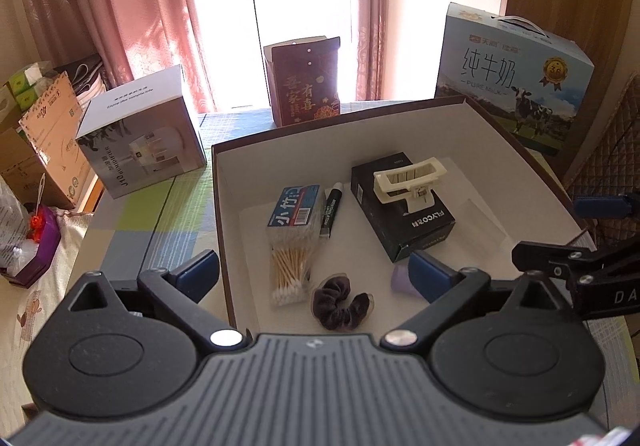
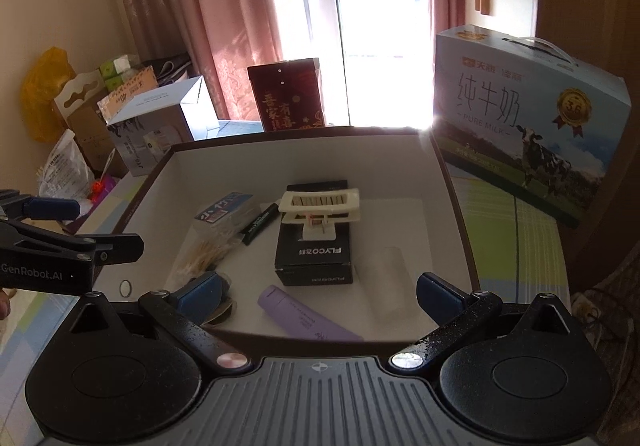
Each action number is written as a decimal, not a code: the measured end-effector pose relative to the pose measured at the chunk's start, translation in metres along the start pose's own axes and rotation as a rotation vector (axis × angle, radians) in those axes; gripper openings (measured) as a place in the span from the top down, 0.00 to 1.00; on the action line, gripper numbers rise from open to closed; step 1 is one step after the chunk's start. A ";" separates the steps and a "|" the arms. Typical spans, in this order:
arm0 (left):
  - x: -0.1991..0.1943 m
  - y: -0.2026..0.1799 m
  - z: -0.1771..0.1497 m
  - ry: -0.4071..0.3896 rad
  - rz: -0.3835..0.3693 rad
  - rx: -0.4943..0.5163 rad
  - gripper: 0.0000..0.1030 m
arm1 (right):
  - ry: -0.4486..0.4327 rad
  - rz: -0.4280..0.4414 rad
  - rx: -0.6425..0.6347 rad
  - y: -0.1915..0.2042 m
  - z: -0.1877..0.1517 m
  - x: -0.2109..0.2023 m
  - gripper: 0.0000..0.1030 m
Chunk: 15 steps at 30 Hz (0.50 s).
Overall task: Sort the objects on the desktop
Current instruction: 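Withdraw both open tools from the box toward the red packet and pill bottle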
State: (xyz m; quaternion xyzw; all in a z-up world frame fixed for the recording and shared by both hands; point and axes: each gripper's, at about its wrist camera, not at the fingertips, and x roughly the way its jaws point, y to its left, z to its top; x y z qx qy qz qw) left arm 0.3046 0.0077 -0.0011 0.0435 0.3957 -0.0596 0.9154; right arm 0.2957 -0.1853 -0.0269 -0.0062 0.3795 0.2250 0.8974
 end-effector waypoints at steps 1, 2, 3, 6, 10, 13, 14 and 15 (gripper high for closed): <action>-0.004 0.000 -0.002 0.000 0.000 -0.003 0.04 | -0.002 -0.001 0.006 0.000 -0.002 -0.003 0.02; -0.007 -0.001 -0.005 -0.001 0.001 -0.006 0.04 | -0.004 -0.003 0.010 0.001 -0.004 -0.007 0.02; -0.011 -0.002 -0.007 -0.002 0.002 -0.009 0.03 | -0.006 -0.005 0.011 0.001 -0.006 -0.010 0.02; -0.022 -0.003 -0.013 -0.010 0.008 -0.018 0.03 | -0.014 -0.001 0.020 0.003 -0.011 -0.022 0.02; -0.035 -0.005 -0.021 -0.013 0.002 -0.025 0.03 | -0.025 0.010 0.035 0.007 -0.021 -0.036 0.02; -0.045 -0.007 -0.027 -0.018 0.000 -0.019 0.04 | -0.028 0.019 0.041 0.011 -0.027 -0.044 0.02; -0.048 -0.008 -0.030 -0.019 -0.003 -0.018 0.04 | -0.028 0.021 0.041 0.012 -0.029 -0.047 0.02; -0.051 -0.008 -0.031 -0.019 -0.004 -0.018 0.04 | -0.028 0.023 0.040 0.014 -0.031 -0.049 0.02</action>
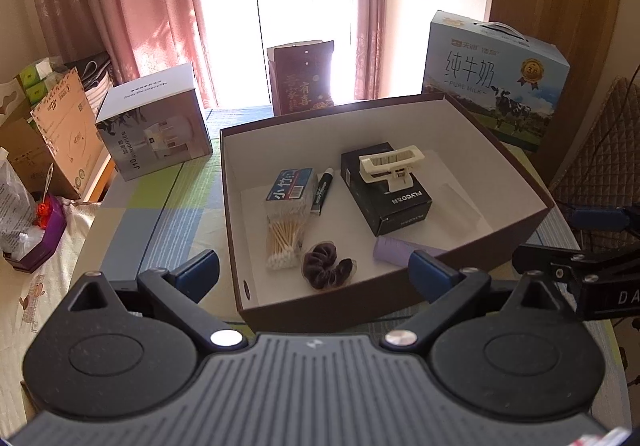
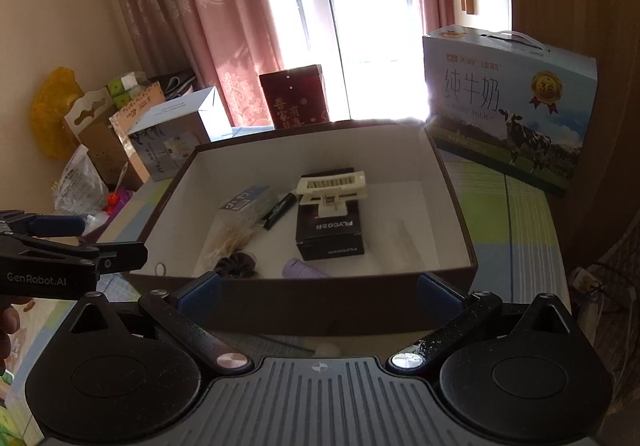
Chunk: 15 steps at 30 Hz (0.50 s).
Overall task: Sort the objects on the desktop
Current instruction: 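Withdraw both open tools from the box toward the red packet and pill bottle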
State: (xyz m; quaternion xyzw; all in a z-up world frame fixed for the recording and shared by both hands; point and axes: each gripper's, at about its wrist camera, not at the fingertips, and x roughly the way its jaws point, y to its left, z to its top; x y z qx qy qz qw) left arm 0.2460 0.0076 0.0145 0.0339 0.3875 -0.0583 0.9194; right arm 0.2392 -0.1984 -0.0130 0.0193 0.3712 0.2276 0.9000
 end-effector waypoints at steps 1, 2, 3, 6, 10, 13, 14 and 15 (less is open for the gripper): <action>-0.003 0.000 -0.002 0.000 0.000 -0.001 0.04 | -0.001 0.001 -0.002 0.002 -0.002 -0.003 0.02; -0.006 -0.001 -0.004 -0.001 -0.002 -0.002 0.04 | -0.001 0.003 -0.006 0.003 -0.005 -0.006 0.02; -0.008 -0.001 -0.006 -0.002 -0.003 -0.003 0.03 | -0.002 0.004 -0.010 0.004 -0.007 -0.008 0.02; -0.016 -0.002 -0.012 -0.001 -0.004 -0.001 0.03 | 0.000 0.006 -0.015 0.008 -0.013 -0.015 0.02; -0.023 -0.003 -0.023 0.007 -0.007 0.001 0.04 | 0.005 0.008 -0.016 0.011 -0.022 -0.023 0.02; -0.028 -0.004 -0.032 0.021 -0.011 0.001 0.04 | 0.013 0.009 -0.015 0.012 -0.030 -0.027 0.02; -0.030 -0.005 -0.035 0.023 -0.013 0.003 0.04 | 0.017 0.010 -0.017 0.013 -0.032 -0.029 0.02; -0.031 -0.006 -0.037 0.025 -0.014 0.006 0.04 | 0.020 0.008 -0.019 0.013 -0.034 -0.030 0.02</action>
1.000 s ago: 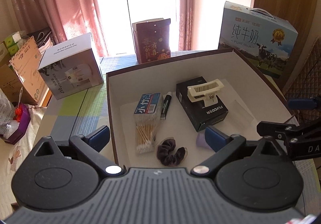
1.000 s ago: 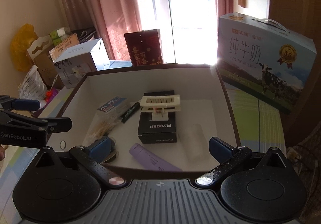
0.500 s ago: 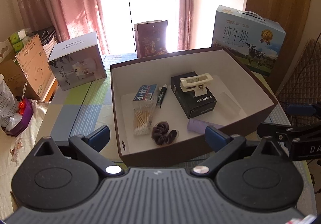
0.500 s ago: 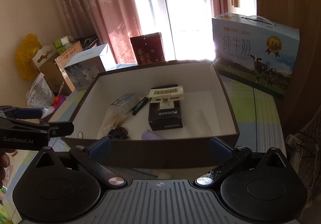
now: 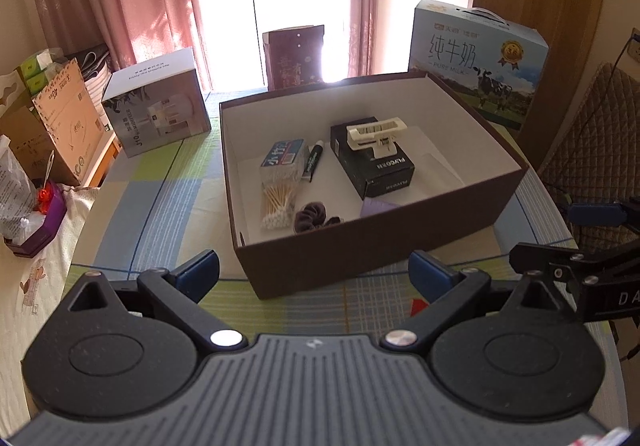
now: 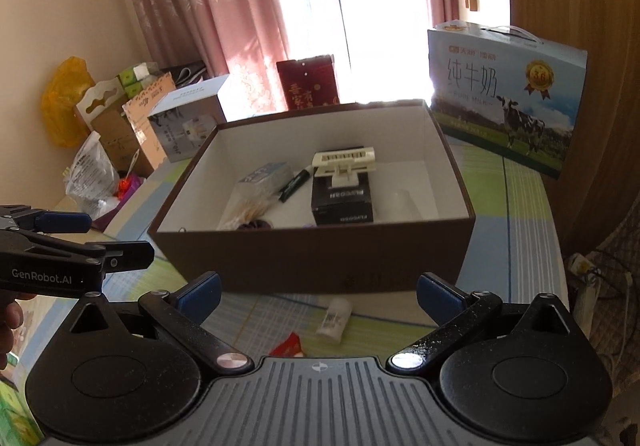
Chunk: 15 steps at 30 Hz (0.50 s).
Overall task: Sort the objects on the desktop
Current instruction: 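Withdraw both open tools from the box toward the red packet and pill bottle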
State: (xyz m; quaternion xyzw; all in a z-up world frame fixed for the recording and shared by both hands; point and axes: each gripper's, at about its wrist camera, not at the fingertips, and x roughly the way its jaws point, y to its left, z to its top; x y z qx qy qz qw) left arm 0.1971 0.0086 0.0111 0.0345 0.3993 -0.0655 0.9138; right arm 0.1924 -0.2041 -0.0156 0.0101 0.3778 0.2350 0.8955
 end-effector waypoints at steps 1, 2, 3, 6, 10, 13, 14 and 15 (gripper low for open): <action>-0.002 0.000 -0.003 0.001 -0.002 0.002 0.04 | 0.003 -0.002 -0.003 0.000 -0.002 -0.001 0.02; -0.004 -0.001 -0.006 0.002 -0.004 0.004 0.04 | 0.007 -0.004 -0.005 0.000 -0.005 -0.001 0.02; -0.005 -0.002 -0.008 0.006 -0.005 0.005 0.04 | 0.012 -0.006 -0.007 0.001 -0.008 -0.002 0.02; -0.006 -0.003 -0.018 0.023 -0.016 0.008 0.04 | 0.031 -0.011 -0.017 0.001 -0.018 -0.003 0.02; -0.004 -0.005 -0.032 0.053 -0.027 0.016 0.04 | 0.061 -0.012 -0.012 0.000 -0.031 -0.003 0.02; -0.002 -0.006 -0.043 0.069 -0.038 0.028 0.04 | 0.082 -0.013 0.008 -0.004 -0.039 -0.003 0.02; -0.002 -0.007 -0.046 0.074 -0.037 0.035 0.04 | 0.087 -0.015 0.013 -0.005 -0.041 -0.003 0.02; -0.002 -0.008 -0.049 0.079 -0.035 0.041 0.04 | 0.092 -0.018 0.018 -0.005 -0.044 -0.003 0.02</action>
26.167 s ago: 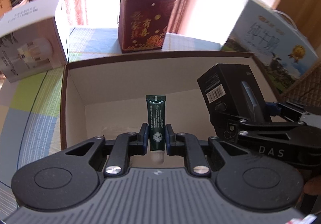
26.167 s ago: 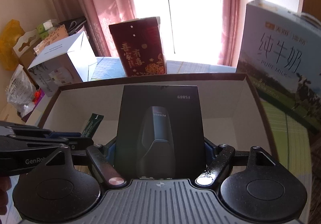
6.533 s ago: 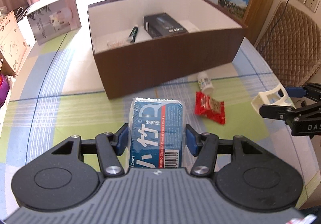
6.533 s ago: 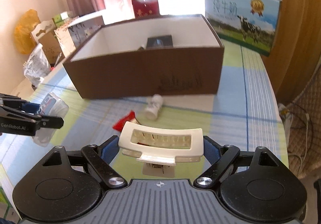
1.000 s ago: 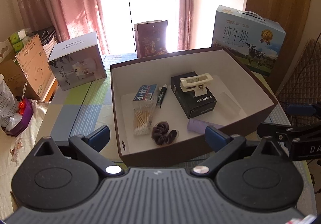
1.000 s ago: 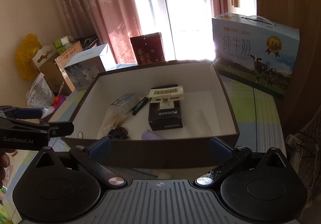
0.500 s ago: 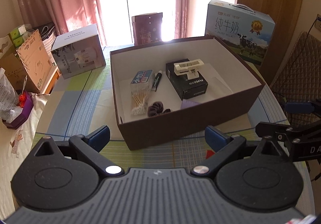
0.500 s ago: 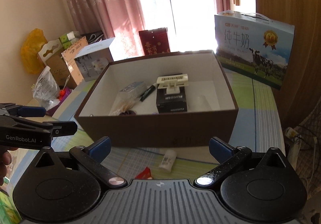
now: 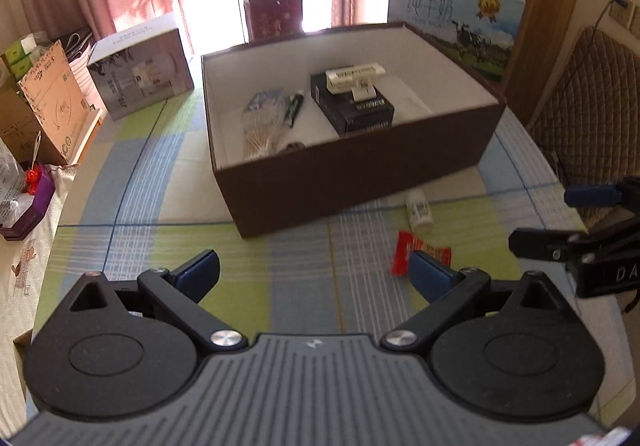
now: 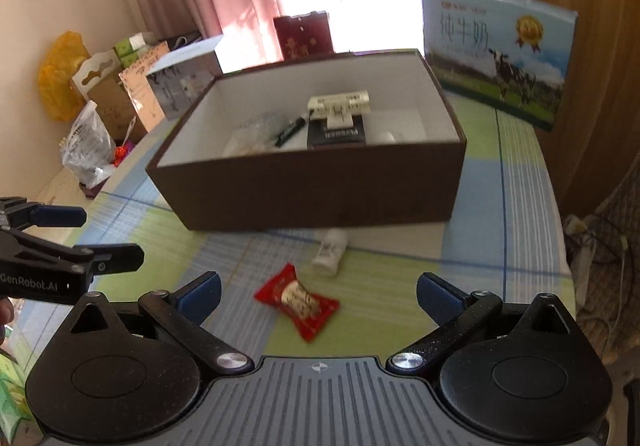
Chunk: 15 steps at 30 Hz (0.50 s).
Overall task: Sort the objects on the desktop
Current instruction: 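Withdraw both open tools from the box toward the red packet and pill bottle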
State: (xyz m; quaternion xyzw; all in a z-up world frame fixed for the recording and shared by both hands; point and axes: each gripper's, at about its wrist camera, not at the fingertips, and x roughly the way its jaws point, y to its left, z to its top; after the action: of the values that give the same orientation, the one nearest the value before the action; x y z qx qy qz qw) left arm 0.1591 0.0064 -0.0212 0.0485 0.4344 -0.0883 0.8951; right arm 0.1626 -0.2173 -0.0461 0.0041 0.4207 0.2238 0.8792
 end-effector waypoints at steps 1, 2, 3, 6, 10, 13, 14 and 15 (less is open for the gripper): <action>0.001 -0.001 -0.003 0.006 -0.002 0.003 0.04 | 0.005 -0.003 0.005 -0.001 -0.003 0.000 0.02; 0.002 -0.001 -0.006 0.014 -0.008 0.003 0.04 | 0.010 -0.005 0.012 -0.002 -0.006 0.000 0.02; 0.003 -0.001 -0.009 0.023 -0.012 0.001 0.04 | 0.016 -0.008 0.020 -0.004 -0.009 0.000 0.02; 0.005 -0.002 -0.016 0.040 -0.016 0.000 0.04 | 0.035 -0.011 0.043 -0.007 -0.016 0.000 0.02; 0.007 -0.004 -0.020 0.048 -0.031 0.003 0.04 | 0.059 -0.013 0.063 -0.010 -0.025 0.000 0.02; 0.009 -0.008 -0.023 0.056 -0.048 0.006 0.04 | 0.071 -0.019 0.074 -0.012 -0.029 0.002 0.02; 0.010 -0.009 -0.024 0.058 -0.054 0.007 0.04 | 0.074 -0.020 0.079 -0.013 -0.030 0.002 0.02; 0.011 -0.011 -0.024 0.060 -0.061 0.009 0.04 | 0.076 -0.019 0.085 -0.014 -0.031 0.003 0.02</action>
State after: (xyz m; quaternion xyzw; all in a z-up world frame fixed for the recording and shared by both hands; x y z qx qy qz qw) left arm 0.1447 -0.0019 -0.0452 0.0419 0.4617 -0.1160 0.8784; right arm 0.1462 -0.2344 -0.0712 0.0288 0.4631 0.1972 0.8636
